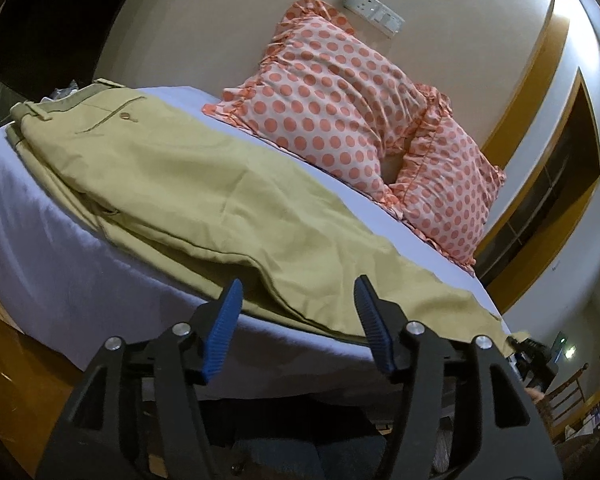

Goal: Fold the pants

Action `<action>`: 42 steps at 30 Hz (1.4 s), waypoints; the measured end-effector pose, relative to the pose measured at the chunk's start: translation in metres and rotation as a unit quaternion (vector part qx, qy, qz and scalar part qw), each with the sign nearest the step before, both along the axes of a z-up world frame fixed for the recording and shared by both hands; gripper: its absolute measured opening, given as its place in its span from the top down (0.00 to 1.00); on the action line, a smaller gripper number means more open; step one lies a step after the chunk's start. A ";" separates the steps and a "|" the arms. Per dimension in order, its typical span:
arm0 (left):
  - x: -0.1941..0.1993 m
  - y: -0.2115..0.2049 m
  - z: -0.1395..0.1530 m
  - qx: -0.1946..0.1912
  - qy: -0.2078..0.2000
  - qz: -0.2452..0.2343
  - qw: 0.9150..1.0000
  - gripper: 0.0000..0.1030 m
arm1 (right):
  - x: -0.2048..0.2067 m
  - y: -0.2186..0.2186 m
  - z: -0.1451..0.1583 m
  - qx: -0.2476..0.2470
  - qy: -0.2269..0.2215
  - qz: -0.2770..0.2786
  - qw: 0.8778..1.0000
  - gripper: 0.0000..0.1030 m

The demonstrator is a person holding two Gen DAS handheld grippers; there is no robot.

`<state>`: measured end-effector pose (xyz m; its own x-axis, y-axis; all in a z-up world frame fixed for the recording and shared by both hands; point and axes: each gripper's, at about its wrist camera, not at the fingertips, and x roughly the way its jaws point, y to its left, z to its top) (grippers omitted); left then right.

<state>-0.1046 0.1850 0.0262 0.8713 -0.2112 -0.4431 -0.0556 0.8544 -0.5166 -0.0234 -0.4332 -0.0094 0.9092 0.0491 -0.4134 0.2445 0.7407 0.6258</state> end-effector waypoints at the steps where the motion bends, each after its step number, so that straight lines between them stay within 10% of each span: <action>1: 0.000 0.003 -0.001 -0.005 0.001 0.006 1.000 0.41 | 0.005 0.009 0.014 -0.007 -0.017 0.014 1.000 0.94; 6: -0.005 0.020 -0.003 -0.024 0.000 0.047 0.999 0.32 | 0.041 0.111 0.076 -0.043 -0.098 0.175 0.979 0.94; 11: -0.006 0.033 -0.003 -0.015 0.003 0.081 0.997 0.29 | 0.065 0.280 0.080 -0.083 -0.093 0.401 0.907 0.93; 13: -0.006 0.037 -0.001 -0.002 0.001 0.089 0.996 0.29 | 0.066 0.350 0.057 -0.142 -0.032 0.483 0.863 0.84; 15: -0.006 0.042 0.000 0.009 0.005 0.100 0.995 0.27 | 0.062 0.378 0.039 -0.173 0.011 0.505 0.846 0.50; 21: 0.002 0.070 -0.010 0.010 0.041 0.149 0.988 0.26 | 0.039 0.363 0.043 -0.143 -0.019 0.493 0.858 0.09; 42: 0.027 0.127 -0.007 -0.028 0.063 0.227 0.972 0.28 | 0.046 0.359 0.042 -0.101 -0.019 0.497 0.862 0.08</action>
